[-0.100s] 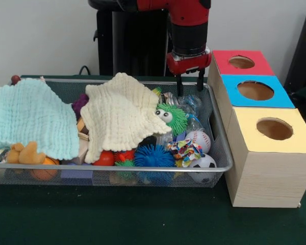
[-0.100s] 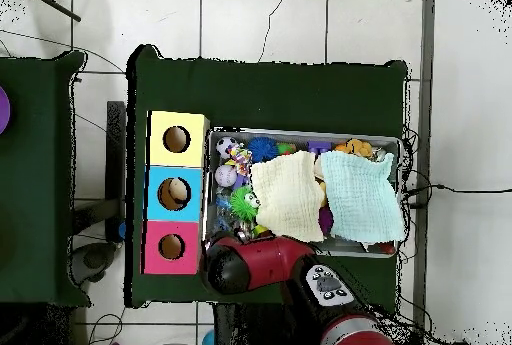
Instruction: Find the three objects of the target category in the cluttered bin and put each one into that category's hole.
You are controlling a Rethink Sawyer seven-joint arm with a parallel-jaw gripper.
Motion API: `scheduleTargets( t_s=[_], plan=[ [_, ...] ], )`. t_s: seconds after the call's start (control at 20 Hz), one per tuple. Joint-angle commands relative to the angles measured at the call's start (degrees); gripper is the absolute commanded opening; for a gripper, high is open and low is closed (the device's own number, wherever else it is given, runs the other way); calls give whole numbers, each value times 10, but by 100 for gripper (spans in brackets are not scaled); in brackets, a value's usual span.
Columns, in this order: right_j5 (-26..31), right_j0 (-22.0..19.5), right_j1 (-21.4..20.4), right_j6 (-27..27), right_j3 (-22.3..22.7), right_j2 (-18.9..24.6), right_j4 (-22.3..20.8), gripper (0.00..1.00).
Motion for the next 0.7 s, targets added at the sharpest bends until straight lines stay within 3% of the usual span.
scheduleTargets(
  t_s=[0.05,0.7],
  plan=[
    [-20,7,21,38,-85,7,-30,100],
    [-81,21,20,64,-86,-7,-41,100]
  ],
)
